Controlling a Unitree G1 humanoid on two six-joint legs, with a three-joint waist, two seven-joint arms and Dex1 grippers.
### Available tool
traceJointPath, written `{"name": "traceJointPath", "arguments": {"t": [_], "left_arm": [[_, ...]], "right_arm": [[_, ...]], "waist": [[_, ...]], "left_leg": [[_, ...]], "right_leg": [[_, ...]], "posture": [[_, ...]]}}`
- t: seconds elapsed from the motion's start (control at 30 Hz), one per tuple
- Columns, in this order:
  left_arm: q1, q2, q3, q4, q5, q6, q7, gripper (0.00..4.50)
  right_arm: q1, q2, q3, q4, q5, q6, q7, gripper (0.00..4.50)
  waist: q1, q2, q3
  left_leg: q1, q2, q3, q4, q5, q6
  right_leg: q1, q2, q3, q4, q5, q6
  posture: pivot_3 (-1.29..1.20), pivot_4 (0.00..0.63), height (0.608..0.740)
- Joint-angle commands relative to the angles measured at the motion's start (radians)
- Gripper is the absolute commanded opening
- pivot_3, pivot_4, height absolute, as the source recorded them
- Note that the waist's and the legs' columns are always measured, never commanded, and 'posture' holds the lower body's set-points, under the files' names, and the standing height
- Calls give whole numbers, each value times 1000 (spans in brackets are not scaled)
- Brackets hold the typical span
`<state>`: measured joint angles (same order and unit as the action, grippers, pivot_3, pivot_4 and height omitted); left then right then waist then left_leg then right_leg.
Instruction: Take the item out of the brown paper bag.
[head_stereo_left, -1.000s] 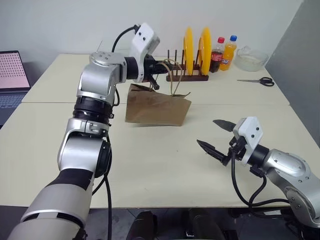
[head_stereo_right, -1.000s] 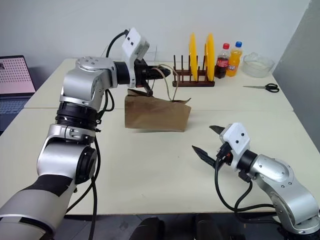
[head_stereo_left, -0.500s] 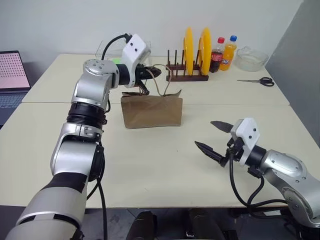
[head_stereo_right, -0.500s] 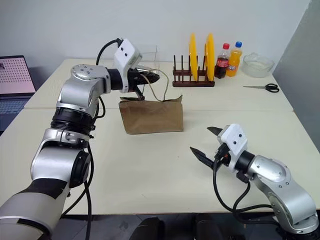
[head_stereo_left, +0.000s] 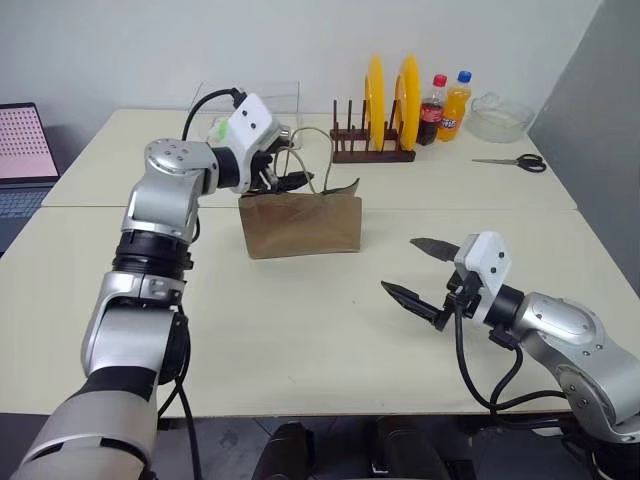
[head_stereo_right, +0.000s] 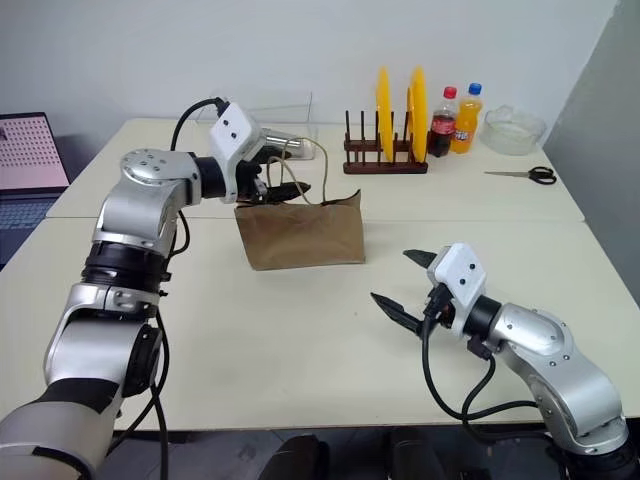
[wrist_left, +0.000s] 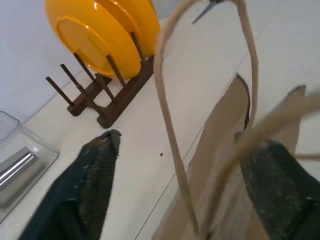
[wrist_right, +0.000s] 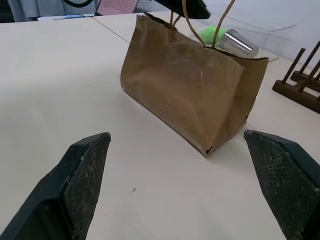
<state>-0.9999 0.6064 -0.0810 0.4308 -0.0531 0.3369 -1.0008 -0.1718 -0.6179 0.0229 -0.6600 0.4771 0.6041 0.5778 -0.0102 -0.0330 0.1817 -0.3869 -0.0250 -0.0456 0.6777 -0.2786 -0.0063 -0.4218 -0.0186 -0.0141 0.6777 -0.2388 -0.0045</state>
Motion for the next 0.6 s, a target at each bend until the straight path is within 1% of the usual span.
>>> {"name": "traceJointPath", "arguments": {"t": [0.03, 0.17, 0.23, 0.3, 0.33, 0.43, 0.5, 0.53, 0.57, 0.6], "left_arm": [[67, 47, 50, -161, -38, 32, -1, 4401], [259, 101, 124, -415, -103, 120, 22, 4401], [377, 115, 193, -561, -164, 187, 39, 4401], [489, 109, 285, -688, -227, 250, 79, 4401], [520, 105, 311, -727, -247, 272, 99, 4401], [678, 45, 464, -929, -359, 369, 195, 4401], [773, -21, 547, -1066, -426, 411, 275, 4401], [815, -53, 574, -1126, -457, 429, 314, 4435], [867, -72, 585, -1183, -472, 430, 334, 4435], [916, -84, 583, -1227, -474, 426, 349, 4435]], "right_arm": [[-30, -3, 0, 5, -13, -36, 26, 4500], [-73, 3, 25, 52, -30, -53, 52, 4500], [-101, 9, 28, 77, -24, -58, 66, 4500], [-143, 19, 34, 111, -21, -69, 83, 4500], [-155, 21, 33, 122, -20, -72, 91, 4500], [-256, 38, 37, 193, -1, -58, 122, 4500], [-345, 59, 38, 265, -4, -66, 138, 4500], [-383, 67, 39, 301, -9, -72, 148, 4124], [-424, 73, 45, 342, -23, -87, 159, 3904], [-464, 79, 53, 387, -42, -104, 169, 3573]], "waist": [[2, 0, 0], [-3, 0, 0], [-3, 0, 0], [-4, 0, 0], [-4, 0, 0], [-6, 1, 0], [-7, 1, 0], [-7, 1, 0], [-6, 1, 0], [-6, 0, 0]], "left_leg": [[0, 0, 0, 0, 0, 0], [1, 0, 1, 0, 0, 0], [1, 0, 0, 0, 0, 0], [2, 0, 0, -1, 0, 0], [2, 0, 0, 0, 0, 0], [2, 0, 0, 0, 0, 0], [3, 0, 0, 0, 0, 0], [3, 0, 0, 0, 0, 0], [4, 0, 1, 0, 0, 0], [4, 0, 0, 0, 0, 0]], "right_leg": [[0, 0, 0, 0, 0, 0], [0, 0, 1, 0, 0, 0], [0, 0, 1, 0, 0, 0], [1, 0, 1, 0, 0, 0], [1, 0, 1, 0, -1, 0], [1, 0, 1, 0, -2, 2], [2, 0, 1, 0, -1, 2], [2, 0, 1, -1, -1, 1], [2, 0, 2, 0, 0, -1], [2, 0, 1, 0, 1, -3]], "posture": [[0, 150, 740], [0, 150, 740], [0, 150, 740], [0, 150, 740], [0, 150, 740], [0, 150, 740], [0, 150, 740], [0, 150, 740], [0, 150, 740], [0, 150, 740]]}}
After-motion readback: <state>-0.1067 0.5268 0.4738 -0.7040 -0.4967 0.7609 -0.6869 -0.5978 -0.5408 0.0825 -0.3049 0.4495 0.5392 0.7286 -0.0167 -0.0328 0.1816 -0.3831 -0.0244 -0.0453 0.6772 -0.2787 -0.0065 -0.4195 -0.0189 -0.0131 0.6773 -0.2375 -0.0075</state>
